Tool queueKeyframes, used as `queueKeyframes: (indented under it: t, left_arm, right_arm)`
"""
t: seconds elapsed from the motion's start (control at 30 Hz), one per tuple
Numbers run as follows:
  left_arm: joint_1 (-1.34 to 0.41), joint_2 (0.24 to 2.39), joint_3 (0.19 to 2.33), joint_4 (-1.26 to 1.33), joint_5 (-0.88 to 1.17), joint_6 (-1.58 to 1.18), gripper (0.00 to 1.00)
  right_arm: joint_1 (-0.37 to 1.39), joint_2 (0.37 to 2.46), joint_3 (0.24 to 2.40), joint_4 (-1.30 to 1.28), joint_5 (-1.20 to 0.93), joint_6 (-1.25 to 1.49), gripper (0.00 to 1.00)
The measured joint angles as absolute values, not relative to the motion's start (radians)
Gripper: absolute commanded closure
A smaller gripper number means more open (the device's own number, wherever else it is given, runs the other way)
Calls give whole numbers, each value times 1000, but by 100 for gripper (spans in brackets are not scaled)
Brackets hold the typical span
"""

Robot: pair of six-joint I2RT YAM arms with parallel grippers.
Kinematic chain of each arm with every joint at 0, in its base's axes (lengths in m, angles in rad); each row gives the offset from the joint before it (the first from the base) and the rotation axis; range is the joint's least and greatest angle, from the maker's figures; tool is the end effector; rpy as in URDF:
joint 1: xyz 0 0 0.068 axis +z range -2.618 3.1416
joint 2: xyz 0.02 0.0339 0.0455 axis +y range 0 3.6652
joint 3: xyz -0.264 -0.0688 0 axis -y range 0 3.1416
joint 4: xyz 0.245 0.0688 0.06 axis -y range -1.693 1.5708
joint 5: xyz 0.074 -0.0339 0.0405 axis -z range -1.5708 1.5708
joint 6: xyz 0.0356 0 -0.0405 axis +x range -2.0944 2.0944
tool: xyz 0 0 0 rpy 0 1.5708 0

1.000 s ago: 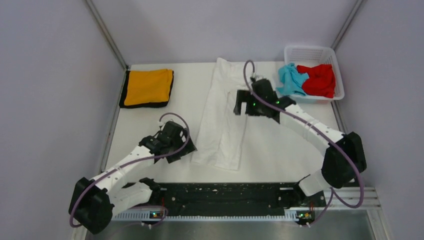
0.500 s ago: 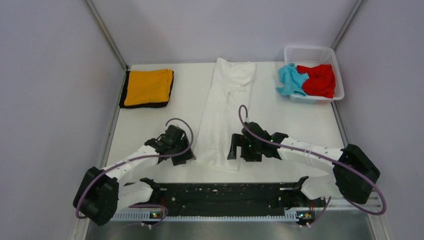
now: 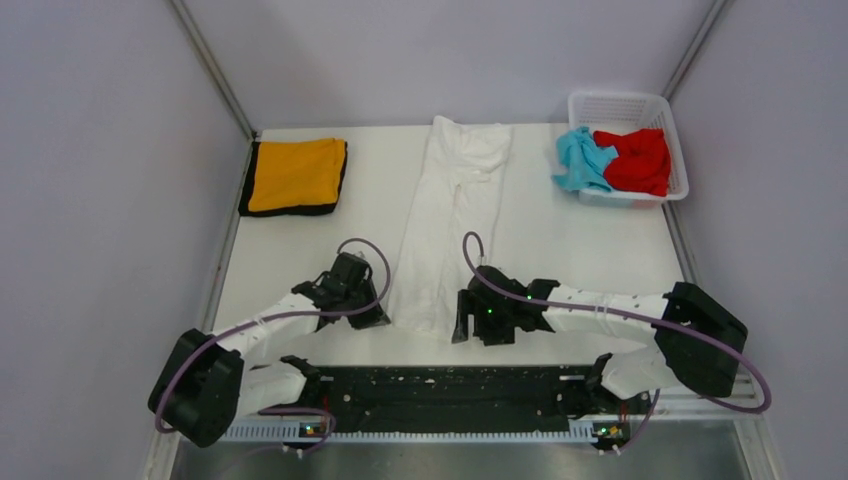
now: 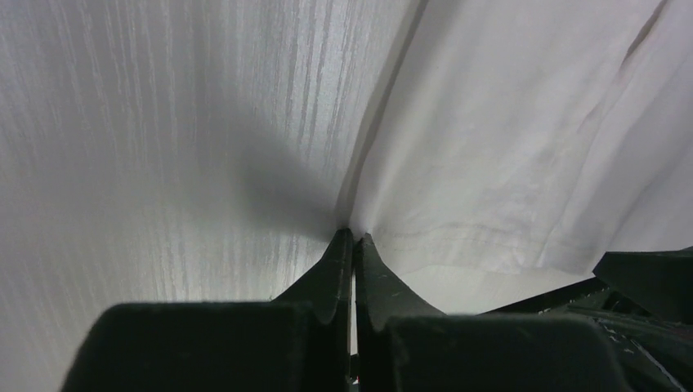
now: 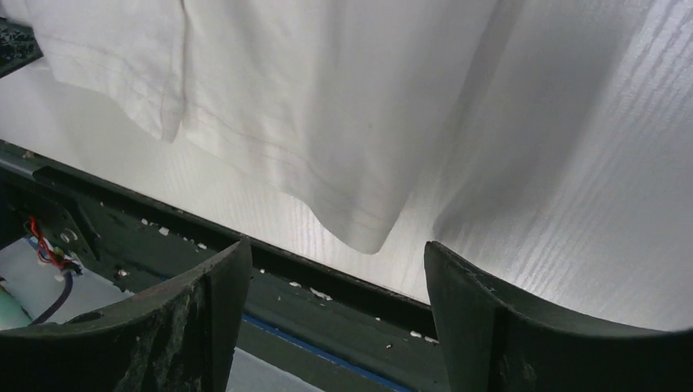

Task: Fold and stack the t-shirts
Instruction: Grab the bottom of the folded rectangular tshirt with both arms, then fold the folded rectangular tshirt in 1/3 of the way

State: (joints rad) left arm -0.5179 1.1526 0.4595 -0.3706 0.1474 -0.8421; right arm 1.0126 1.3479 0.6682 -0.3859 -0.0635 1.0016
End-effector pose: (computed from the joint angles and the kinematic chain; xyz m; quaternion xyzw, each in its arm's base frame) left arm 0.1648 -0.0999 0.1489 -0.1376 0.9557 -0.2127 0.1497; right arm 0.1267 0.2072 0.1678 -0.0133 0.9677 0.2276 0.1075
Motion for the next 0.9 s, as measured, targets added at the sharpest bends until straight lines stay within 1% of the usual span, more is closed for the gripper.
queueKeyframes:
  t: [0.13,0.33,0.4,0.43,0.5,0.53,0.6,0.63,0.8,0.9]
  left_arm:
    - [-518,1123,429,-340,171,-842,100]
    - [-518,1074,385,-316,210,-843,100]
    - [-518,1057,374,-316,220,-844,100]
    - [-518,1053,369,-316,222,-846,100]
    - [-518,1042,359,-310,230,-853,100]
    - [-518,1038,353,-301,237,-860,100]
    - [-519,1036,343,-286,248,-871,100]
    - [-519,1036,340,-279,252,-874,100]
    - [-531,1029,331,-274,265,-896,100]
    - [-544,988,319,-313,265,-907,100]
  right_arm:
    - [1013,1350,659,-393,-17,1019,29]
    - [1013,1353,646,-387,46,1034,43]
    - [1013,1353,642,-382,54,1037,50]
    - [1013,1354,641,-381,57,1037,55]
    - [1013,1361,636,-364,58,1035,68]
    - [1013,1365,633,-354,56,1033,76]
    - [1013,1370,626,-336,50,1028,95]
    - [1013,1370,620,-328,46,1023,100]
    - [1013,1349,581,-295,6,1024,100]
    - [1029,1297,538,-298,-28,1026,100]
